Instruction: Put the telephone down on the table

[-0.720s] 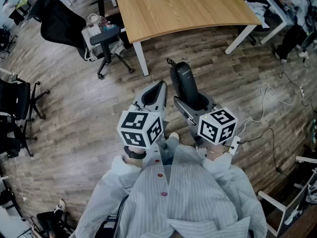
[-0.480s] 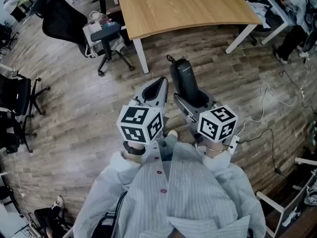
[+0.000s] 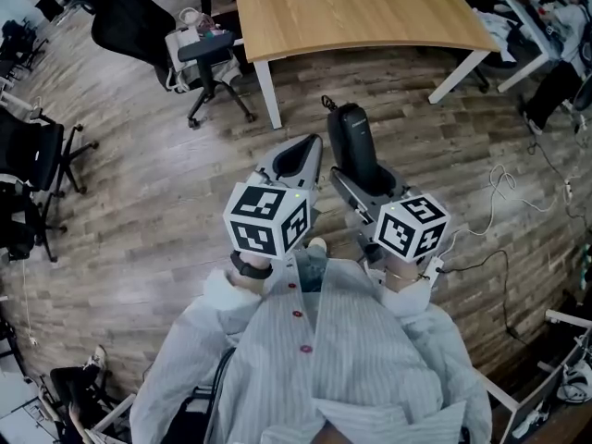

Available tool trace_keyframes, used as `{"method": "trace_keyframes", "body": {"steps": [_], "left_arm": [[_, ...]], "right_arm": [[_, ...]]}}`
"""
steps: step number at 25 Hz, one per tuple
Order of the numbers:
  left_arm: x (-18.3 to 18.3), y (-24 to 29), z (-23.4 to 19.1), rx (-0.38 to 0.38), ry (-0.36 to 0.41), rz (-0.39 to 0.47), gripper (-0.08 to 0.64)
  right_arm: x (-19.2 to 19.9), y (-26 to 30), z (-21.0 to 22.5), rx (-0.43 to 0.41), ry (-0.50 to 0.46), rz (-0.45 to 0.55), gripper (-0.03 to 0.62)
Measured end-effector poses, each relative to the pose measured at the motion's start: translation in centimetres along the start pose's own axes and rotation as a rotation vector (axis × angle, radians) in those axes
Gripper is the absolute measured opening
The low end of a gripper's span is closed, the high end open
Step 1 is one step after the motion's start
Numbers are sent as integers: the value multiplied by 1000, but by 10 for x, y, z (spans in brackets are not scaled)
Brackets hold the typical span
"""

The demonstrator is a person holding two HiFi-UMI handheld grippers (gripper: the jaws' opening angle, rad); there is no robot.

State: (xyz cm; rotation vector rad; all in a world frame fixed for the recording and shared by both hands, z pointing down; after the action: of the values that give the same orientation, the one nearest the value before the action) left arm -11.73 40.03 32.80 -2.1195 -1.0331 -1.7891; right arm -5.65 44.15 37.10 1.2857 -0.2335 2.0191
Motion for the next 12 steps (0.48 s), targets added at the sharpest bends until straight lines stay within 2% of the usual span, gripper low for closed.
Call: {"method": "trace_keyframes", "body": {"steps": [12], "left_arm": [[11, 7, 25, -4, -9, 1, 9]], "right_arm": [[4, -30, 14, 3, 1, -3, 290]]}}
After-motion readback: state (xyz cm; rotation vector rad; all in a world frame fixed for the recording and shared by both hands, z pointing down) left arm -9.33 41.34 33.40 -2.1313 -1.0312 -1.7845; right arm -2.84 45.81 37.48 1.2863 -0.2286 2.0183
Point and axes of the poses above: the fingertips, and each gripper's own axes: y forward along the fingers, z to its right, x out of its underside, the point moved 1 cm from there along -y, backward along the fingers, and after that the axes turned 12 degrees about -x, right-handed, at the moved point
